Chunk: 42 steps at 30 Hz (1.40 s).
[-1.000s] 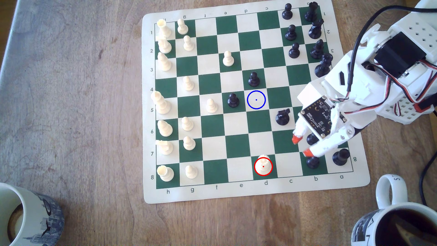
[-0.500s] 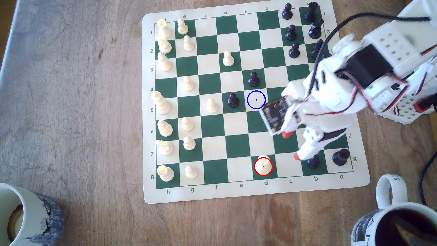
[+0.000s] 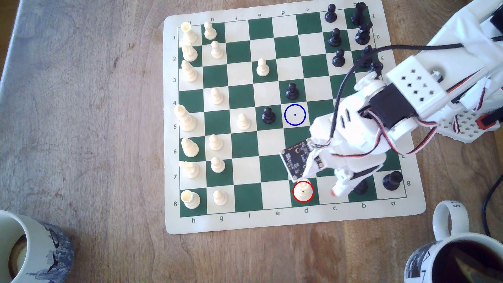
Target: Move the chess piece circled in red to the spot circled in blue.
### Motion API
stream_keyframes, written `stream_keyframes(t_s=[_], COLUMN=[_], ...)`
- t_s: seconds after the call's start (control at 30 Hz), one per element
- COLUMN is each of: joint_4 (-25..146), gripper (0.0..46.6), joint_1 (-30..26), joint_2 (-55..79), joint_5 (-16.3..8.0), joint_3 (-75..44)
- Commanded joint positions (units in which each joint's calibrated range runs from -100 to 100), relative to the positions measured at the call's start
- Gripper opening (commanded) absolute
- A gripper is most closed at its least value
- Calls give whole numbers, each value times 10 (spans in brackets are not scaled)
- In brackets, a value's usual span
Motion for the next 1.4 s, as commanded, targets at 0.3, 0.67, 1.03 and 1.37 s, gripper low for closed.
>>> stream_keyframes(t_s=[0.3, 0.67, 1.03, 1.37], joint_4=[0, -8, -12, -15], gripper=[168, 165, 156, 128], joint_1=[18, 12, 12, 8], joint_2=[66, 95, 119, 129], joint_5=[14, 14, 14, 14], joint_3=[-123, -159, -198, -200])
